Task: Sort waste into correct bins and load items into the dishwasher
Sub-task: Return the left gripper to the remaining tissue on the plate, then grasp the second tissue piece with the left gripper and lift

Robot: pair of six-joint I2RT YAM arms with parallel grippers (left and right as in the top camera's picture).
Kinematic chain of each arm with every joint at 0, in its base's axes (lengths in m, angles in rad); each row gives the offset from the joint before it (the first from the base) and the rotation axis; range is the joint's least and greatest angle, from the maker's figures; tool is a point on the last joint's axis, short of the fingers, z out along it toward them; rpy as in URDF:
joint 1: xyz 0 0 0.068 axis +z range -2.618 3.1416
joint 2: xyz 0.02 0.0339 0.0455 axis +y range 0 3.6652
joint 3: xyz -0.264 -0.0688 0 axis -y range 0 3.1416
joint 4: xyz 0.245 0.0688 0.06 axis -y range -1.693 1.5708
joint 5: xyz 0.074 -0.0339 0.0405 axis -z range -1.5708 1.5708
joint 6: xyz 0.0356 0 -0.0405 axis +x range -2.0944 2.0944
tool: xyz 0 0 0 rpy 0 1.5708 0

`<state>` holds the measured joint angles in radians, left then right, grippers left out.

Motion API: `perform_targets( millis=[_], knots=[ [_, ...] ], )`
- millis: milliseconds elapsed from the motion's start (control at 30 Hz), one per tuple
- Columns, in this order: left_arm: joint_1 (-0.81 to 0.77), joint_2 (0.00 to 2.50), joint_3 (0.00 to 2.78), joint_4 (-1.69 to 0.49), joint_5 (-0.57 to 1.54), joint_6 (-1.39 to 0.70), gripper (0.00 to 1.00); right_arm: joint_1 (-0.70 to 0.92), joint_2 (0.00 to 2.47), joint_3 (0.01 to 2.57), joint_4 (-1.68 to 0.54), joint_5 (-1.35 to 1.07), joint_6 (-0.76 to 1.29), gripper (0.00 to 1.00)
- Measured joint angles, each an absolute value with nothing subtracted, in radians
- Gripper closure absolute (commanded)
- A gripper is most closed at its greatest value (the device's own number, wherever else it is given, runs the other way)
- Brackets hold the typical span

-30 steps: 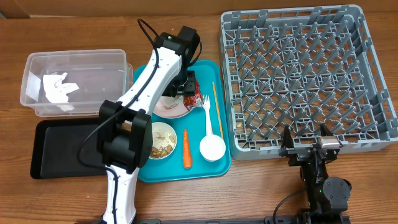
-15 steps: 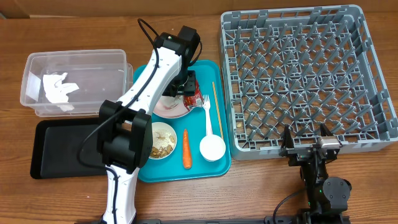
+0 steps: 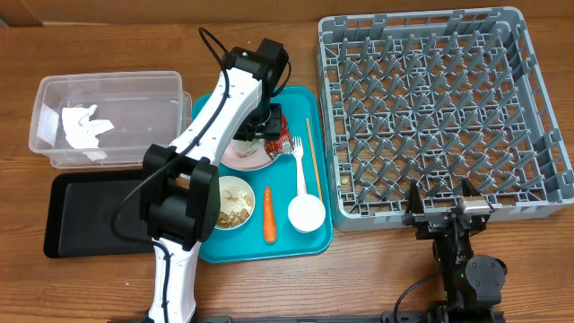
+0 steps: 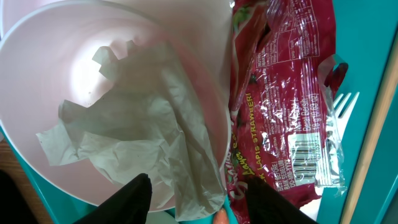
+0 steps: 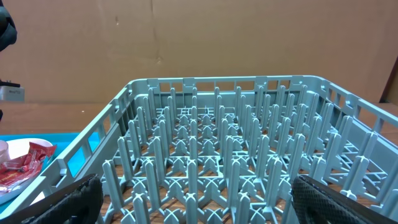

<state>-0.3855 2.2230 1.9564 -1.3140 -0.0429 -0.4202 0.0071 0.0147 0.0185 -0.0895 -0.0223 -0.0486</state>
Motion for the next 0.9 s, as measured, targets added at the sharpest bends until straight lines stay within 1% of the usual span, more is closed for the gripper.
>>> perform_targets(
  millis=[600,900],
  knots=[
    [-0.385,2.223,1.956,-1.320,-0.065,-0.420,0.50,0.007,0.015,0.019,-0.090,-0.022,-0.049,0.00],
    [-0.385,2.223,1.930,-1.293,-0.065,-0.421,0.48,0.007,0.015,0.019,-0.089,-0.022,-0.049,0.00]
  ],
)
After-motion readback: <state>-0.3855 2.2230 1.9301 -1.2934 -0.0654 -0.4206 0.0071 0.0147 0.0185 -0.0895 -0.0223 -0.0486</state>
